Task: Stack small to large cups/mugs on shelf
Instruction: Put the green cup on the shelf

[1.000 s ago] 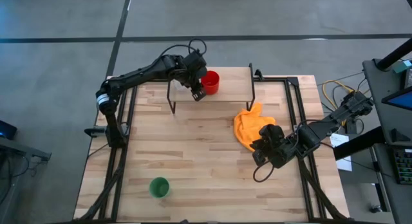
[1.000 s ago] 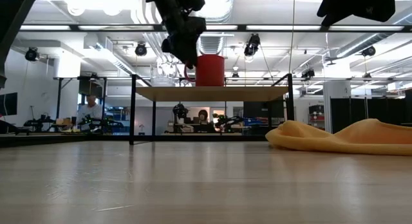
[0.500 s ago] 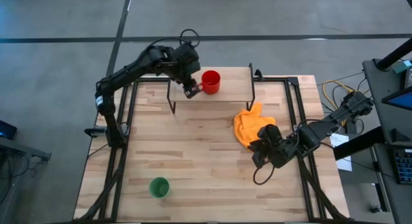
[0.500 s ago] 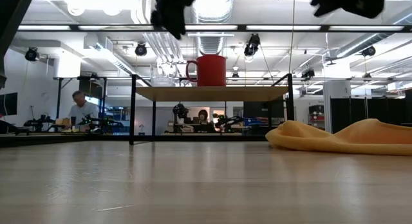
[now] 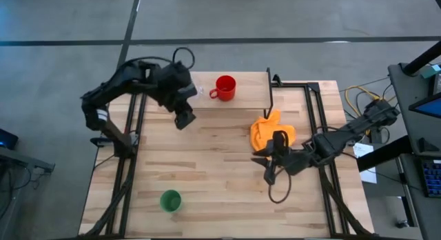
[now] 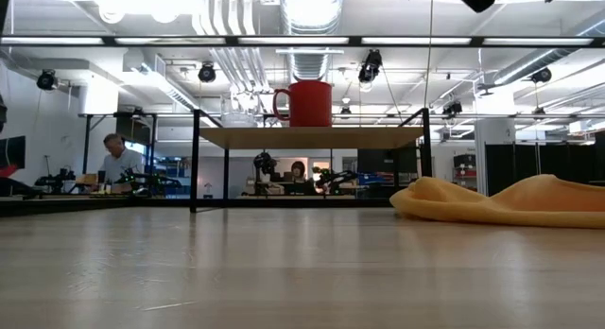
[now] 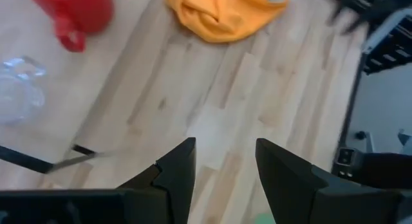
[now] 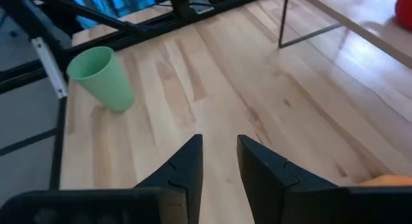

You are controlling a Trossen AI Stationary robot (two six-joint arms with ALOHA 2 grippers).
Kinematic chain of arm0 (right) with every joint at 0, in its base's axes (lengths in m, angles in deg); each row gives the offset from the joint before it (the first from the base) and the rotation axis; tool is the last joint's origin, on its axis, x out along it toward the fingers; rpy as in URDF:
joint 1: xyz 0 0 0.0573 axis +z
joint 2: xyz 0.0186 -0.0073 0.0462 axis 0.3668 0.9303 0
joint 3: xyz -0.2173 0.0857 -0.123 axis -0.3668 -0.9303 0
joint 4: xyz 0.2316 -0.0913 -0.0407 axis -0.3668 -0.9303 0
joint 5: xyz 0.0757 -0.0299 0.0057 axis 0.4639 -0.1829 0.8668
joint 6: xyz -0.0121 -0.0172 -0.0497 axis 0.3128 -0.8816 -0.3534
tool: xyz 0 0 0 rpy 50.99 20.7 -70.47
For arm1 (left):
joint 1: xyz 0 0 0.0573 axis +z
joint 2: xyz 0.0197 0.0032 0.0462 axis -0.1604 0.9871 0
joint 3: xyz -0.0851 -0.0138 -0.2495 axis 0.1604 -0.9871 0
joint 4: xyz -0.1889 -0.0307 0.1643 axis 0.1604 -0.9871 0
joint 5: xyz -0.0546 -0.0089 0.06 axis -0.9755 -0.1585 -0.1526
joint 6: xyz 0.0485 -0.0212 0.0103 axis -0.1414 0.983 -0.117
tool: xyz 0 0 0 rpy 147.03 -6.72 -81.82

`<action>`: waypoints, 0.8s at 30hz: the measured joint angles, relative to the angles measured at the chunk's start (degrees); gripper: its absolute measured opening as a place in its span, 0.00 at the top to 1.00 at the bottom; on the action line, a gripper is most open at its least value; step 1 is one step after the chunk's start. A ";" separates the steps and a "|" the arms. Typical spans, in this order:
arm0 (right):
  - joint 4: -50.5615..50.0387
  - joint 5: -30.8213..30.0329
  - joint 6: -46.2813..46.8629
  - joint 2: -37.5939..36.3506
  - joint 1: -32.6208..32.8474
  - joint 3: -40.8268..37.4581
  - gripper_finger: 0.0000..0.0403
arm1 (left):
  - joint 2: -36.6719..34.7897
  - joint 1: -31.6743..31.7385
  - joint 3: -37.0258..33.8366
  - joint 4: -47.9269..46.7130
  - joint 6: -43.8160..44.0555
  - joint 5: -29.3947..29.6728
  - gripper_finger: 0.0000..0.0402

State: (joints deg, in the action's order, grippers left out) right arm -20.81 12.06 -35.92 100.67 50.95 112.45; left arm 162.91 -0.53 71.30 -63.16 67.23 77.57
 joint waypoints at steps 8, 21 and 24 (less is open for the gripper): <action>0.07 -0.01 2.73 1.96 -1.75 0.00 0.77 | -2.75 -12.27 -9.66 0.04 14.75 0.09 0.63; -0.39 -1.88 1.66 4.64 -3.72 -0.02 0.77 | -3.84 -35.09 -30.07 7.66 57.93 -7.36 0.63; -0.41 -1.92 0.91 5.05 -5.30 -0.04 0.77 | -2.83 -38.19 -32.18 19.03 63.34 -7.17 0.63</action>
State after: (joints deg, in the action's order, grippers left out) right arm -21.22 10.14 -35.01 105.72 45.65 112.40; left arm 160.08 -38.72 39.12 -44.14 130.57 70.40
